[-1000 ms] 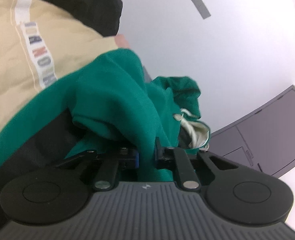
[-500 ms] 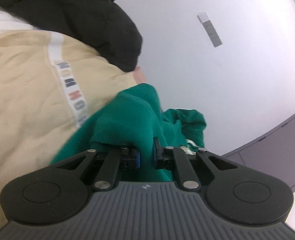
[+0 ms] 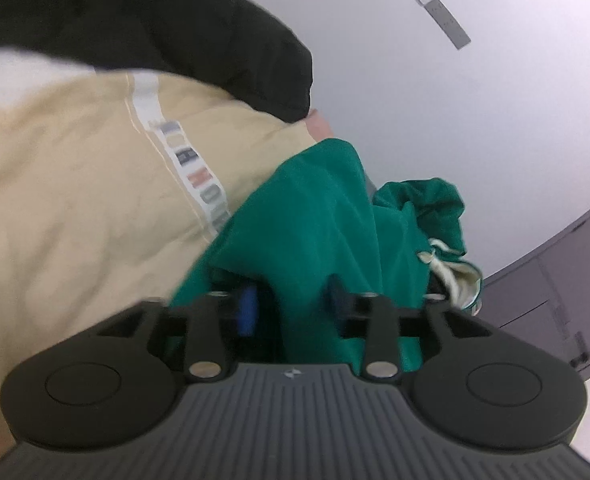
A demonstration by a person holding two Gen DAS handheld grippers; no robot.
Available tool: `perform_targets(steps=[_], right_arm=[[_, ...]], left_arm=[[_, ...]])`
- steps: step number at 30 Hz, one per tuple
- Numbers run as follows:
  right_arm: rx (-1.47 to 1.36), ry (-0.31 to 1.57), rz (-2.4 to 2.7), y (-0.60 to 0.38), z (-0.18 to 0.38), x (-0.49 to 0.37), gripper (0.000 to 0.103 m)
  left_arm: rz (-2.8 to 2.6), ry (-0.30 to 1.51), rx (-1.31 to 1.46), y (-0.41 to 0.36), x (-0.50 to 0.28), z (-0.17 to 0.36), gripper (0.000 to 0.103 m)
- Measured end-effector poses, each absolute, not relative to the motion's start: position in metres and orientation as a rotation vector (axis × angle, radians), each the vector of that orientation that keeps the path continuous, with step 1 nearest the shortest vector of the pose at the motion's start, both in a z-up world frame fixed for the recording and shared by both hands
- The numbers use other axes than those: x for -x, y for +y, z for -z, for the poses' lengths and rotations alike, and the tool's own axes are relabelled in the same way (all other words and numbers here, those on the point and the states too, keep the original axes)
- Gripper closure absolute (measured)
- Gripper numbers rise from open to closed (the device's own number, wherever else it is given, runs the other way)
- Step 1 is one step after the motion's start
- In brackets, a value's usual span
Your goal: Fold large clothes
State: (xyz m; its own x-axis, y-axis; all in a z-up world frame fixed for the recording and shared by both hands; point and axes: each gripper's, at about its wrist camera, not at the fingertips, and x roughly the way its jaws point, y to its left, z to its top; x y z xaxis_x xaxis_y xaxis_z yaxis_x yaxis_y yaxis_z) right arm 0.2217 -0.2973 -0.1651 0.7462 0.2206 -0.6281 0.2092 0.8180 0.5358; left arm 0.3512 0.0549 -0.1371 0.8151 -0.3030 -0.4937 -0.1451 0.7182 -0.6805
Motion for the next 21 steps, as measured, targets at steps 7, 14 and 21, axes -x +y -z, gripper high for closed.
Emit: perform_targets(steps=[7,14,21], right_arm=[[-0.556,0.645,0.001,-0.295,0.143,-0.2,0.045],[-0.436,0.543,-0.068,-0.29,0.117,-0.192,0.045],[-0.401,0.529,-0.116,-0.288,0.116,-0.192,0.047]], left_arm=[[0.11,0.59,0.638,0.037,-0.318,0.101,0.054],[0.212,0.595,0.521,-0.005,-0.29,0.076,0.054],[0.26,0.613,0.307,-0.056,-0.274,0.07,0.054]])
